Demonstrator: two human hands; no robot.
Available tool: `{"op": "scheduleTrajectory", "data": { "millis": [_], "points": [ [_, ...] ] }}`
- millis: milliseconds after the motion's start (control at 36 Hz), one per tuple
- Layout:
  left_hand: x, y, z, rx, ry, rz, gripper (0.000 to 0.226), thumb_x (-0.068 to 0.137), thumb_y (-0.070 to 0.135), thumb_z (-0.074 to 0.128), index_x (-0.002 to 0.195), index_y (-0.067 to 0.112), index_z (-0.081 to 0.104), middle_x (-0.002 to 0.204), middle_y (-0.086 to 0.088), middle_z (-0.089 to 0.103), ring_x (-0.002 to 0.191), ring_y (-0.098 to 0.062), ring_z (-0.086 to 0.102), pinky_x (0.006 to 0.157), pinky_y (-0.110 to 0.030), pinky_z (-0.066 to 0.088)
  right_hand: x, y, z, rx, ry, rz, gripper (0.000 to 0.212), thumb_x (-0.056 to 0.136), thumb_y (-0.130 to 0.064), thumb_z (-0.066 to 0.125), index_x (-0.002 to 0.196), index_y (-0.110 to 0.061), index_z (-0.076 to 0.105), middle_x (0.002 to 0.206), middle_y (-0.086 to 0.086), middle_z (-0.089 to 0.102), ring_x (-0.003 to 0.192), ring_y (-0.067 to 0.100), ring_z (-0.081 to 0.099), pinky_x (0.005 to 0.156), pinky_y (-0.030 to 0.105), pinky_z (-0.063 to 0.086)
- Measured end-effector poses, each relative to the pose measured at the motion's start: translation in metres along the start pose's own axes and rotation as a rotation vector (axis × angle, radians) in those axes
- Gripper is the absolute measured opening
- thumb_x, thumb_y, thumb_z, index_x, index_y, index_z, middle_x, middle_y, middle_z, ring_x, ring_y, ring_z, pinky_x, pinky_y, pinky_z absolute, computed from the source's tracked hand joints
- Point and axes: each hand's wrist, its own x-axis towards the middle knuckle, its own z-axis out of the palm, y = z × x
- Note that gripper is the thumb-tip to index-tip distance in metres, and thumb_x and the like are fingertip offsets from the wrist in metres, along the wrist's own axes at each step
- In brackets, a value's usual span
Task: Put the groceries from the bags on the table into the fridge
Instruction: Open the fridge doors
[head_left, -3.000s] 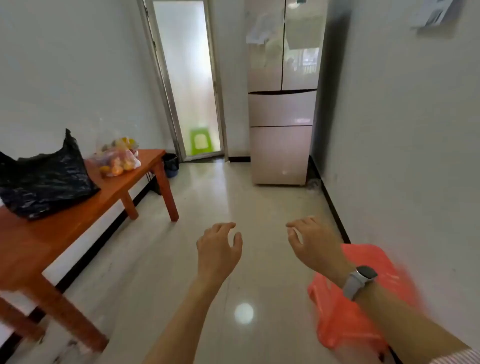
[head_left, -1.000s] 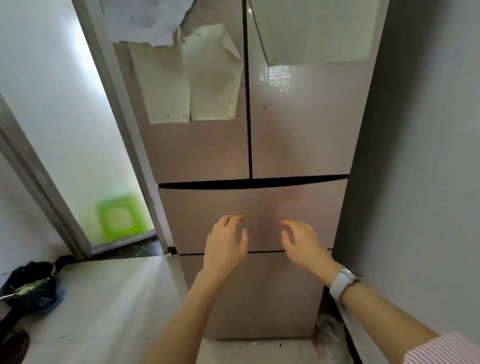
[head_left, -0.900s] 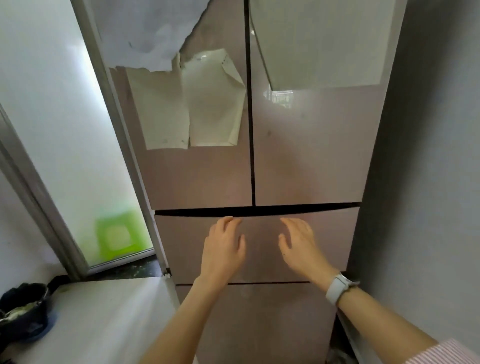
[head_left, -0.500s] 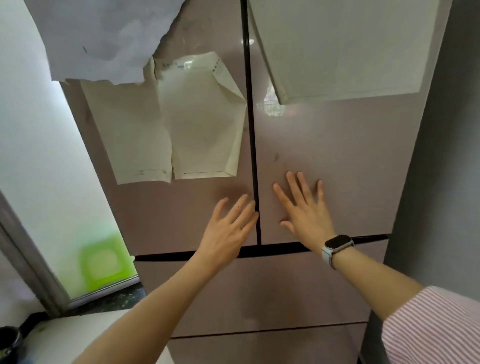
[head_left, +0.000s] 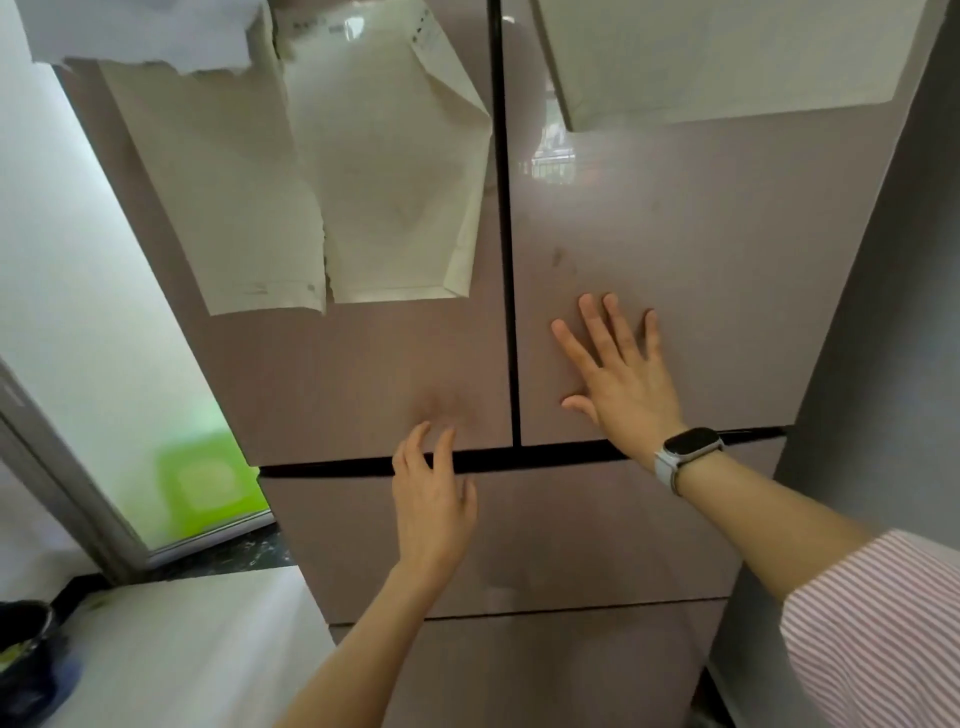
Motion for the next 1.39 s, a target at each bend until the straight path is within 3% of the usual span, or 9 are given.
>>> {"op": "scheduleTrajectory", "data": {
  "millis": [167,333,417,556,694,861,1000,1250,1389],
  "points": [
    [0.013,0.024,0.011,-1.115,-0.072,-0.984,0.08,0.088,0.017,0.064,0.148,0.009,0.011,0.14,-0.012,0.04,0.12,-0.023,0.05,0.106,-0.041,0.04,-0.009,-0.02,0.002,0.062,0.02,0.102,0.103,0.069,-0.035,0.077,0.147,-0.019,0.011,0.154,0.016,0.008,0.14,0.037,0.003,0.106,0.062,0.007],
    [0.044,0.017,0.01,-1.699,0.053,-1.233,0.052,0.085,0.02,0.067,0.13,0.006,0.044,0.14,-0.013,0.042,0.131,-0.028,0.04,0.1,-0.042,0.043,-0.009,-0.026,0.006,0.073,-0.033,0.122,0.122,0.057,-0.051,0.08,0.147,-0.018,0.004,0.152,0.012,-0.002,0.14,0.038,-0.01,0.105,0.064,0.004],
    [0.052,0.017,0.01,-1.69,0.102,-1.279,0.053,0.083,0.025,0.069,0.127,0.008,0.047,0.136,-0.01,0.048,0.126,-0.026,0.045,0.098,-0.041,0.043,-0.008,-0.026,0.009,0.074,-0.048,0.127,0.127,0.058,-0.052,0.078,0.146,-0.021,-0.009,0.153,0.009,-0.007,0.137,0.034,-0.029,0.106,0.063,-0.003],
    [0.051,0.023,0.012,-1.506,0.095,-1.275,0.05,0.084,0.035,0.066,0.121,0.006,0.05,0.125,-0.006,0.051,0.119,-0.022,0.048,0.083,-0.03,0.045,-0.007,-0.028,0.005,0.074,-0.069,0.141,0.135,0.053,-0.051,0.081,0.145,-0.022,-0.013,0.152,0.011,-0.003,0.139,0.037,-0.008,0.104,0.064,0.001],
    [0.046,0.023,0.01,-1.427,0.058,-1.269,0.032,0.086,0.038,0.063,0.091,0.009,0.051,0.087,0.0,0.052,0.073,-0.012,0.05,0.061,-0.024,0.043,-0.007,-0.028,0.004,0.083,-0.083,0.141,0.125,0.051,-0.052,0.082,0.146,-0.019,0.007,0.152,0.011,0.001,0.139,0.037,0.0,0.104,0.064,0.004],
    [0.046,0.024,0.006,-1.423,0.074,-1.285,0.042,0.084,0.042,0.064,0.106,0.007,0.054,0.102,-0.005,0.057,0.075,-0.013,0.055,0.04,-0.019,0.039,-0.008,-0.027,0.0,0.168,-0.1,0.145,0.125,0.054,-0.047,0.083,0.147,-0.023,0.002,0.153,0.006,-0.004,0.14,0.031,-0.021,0.106,0.061,-0.002],
    [0.039,0.023,0.007,-1.433,0.081,-1.254,0.032,0.087,0.037,0.062,0.101,0.009,0.057,0.09,0.0,0.062,0.069,-0.01,0.055,0.039,-0.021,0.035,-0.008,-0.026,0.002,0.185,-0.1,0.155,0.136,0.054,-0.048,0.082,0.144,-0.027,-0.017,0.149,0.003,-0.035,0.137,0.027,-0.031,0.106,0.062,-0.003],
    [0.023,0.016,0.0,-1.376,0.063,-1.232,0.038,0.086,0.038,0.063,0.106,0.007,0.055,0.087,0.0,0.057,0.075,-0.011,0.053,0.058,-0.028,0.04,-0.01,-0.028,-0.018,0.268,-0.169,0.167,0.106,0.071,-0.024,0.075,0.147,-0.022,0.002,0.156,0.012,-0.002,0.141,0.034,-0.01,0.11,0.061,0.008],
    [0.01,0.018,-0.011,-1.322,0.015,-1.193,0.028,0.086,0.032,0.065,0.096,0.008,0.057,0.087,-0.002,0.057,0.074,-0.013,0.054,0.057,-0.025,0.043,-0.021,-0.051,-0.057,0.821,-0.262,0.181,0.072,0.093,-0.022,0.048,0.148,-0.019,0.002,0.157,0.0,-0.008,0.143,0.018,-0.014,0.118,0.04,0.009]
  ]
}}
